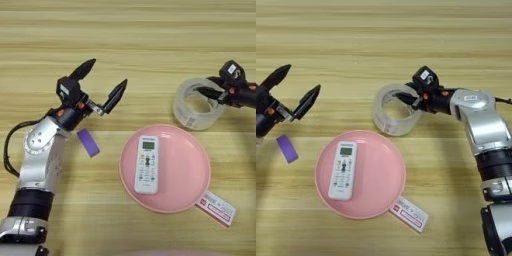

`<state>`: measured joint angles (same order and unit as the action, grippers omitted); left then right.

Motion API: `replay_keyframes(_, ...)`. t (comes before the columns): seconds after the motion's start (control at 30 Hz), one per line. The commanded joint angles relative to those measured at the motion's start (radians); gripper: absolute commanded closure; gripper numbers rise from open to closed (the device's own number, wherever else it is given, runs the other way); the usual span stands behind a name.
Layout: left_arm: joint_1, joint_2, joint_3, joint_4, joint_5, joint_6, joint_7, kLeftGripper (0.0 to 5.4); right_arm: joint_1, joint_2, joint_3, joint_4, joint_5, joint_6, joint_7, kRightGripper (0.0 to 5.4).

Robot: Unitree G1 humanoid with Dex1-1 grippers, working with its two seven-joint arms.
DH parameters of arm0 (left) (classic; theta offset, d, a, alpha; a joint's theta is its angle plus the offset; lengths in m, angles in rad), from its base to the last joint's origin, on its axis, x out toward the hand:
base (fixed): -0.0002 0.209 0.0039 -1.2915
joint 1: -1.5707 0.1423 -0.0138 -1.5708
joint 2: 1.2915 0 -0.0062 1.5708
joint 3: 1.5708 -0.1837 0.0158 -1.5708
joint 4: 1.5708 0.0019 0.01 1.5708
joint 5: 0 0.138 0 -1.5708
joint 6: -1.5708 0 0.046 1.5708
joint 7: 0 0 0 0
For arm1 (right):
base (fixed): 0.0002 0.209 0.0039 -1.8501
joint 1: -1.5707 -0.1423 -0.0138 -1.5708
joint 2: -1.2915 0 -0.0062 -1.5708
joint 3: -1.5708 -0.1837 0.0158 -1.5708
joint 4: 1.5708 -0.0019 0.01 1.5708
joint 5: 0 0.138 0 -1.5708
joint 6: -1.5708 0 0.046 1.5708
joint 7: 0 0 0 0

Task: Move the objects on the table

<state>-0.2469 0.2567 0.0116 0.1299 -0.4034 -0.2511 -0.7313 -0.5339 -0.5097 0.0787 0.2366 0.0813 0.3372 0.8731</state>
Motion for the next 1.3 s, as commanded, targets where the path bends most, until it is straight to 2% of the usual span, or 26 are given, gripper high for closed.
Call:
replay_keyframes(0.03, -0.007, 0.038, -0.029, -0.134, 0.013, 0.165, 0.038, 0.00, 0.010, 0.000, 0.016, -0.077, 0.001, 0.024, -0.016, 3.91)
replay_keyframes(0.13, -0.037, 0.039, -0.036, -0.184, 0.019, 0.315, 0.108, 0.00, 0.022, 0.001, 0.037, -0.111, -0.018, 0.033, -0.036, 3.91)
replay_keyframes(0.33, -0.076, 0.048, -0.101, -0.305, 0.010, 0.575, 0.160, 0.00, 0.042, 0.014, 0.073, -0.171, -0.055, 0.041, -0.086, 3.91)
replay_keyframes(0.5, -0.120, 0.043, -0.140, -0.322, 0.011, 0.741, 0.185, 0.00, 0.045, 0.020, 0.098, -0.200, -0.076, 0.041, -0.107, 3.91)
replay_keyframes(0.7, -0.175, 0.052, -0.194, -0.372, 0.007, 0.885, 0.168, 0.00, 0.051, 0.031, 0.119, -0.234, -0.086, 0.056, -0.124, 3.91)
replay_keyframes(0.9, -0.211, 0.046, -0.232, -0.335, 0.038, 0.914, 0.165, 0.00, 0.053, 0.041, 0.130, -0.260, -0.090, 0.064, -0.135, 3.91)
replay_keyframes(1.3, -0.240, 0.037, -0.275, -0.209, 0.119, 0.878, 0.142, 0.00, 0.050, 0.065, 0.135, -0.311, -0.089, 0.065, -0.162, 3.91)
